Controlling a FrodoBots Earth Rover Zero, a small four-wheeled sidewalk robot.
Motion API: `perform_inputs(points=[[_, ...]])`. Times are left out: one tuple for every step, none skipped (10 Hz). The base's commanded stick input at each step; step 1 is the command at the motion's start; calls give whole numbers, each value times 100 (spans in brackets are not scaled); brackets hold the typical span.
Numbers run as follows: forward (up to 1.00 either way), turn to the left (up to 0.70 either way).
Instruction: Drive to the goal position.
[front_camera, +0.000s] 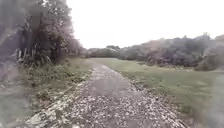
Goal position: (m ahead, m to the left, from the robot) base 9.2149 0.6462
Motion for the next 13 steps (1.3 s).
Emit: perform_inputs(points=[[100, 10], [100, 3], [100, 0], [100, 0], [100, 0], [100, 0], [100, 0], [100, 0], [100, 0], [100, 0], [100, 0], [100, 0], [100, 0]])
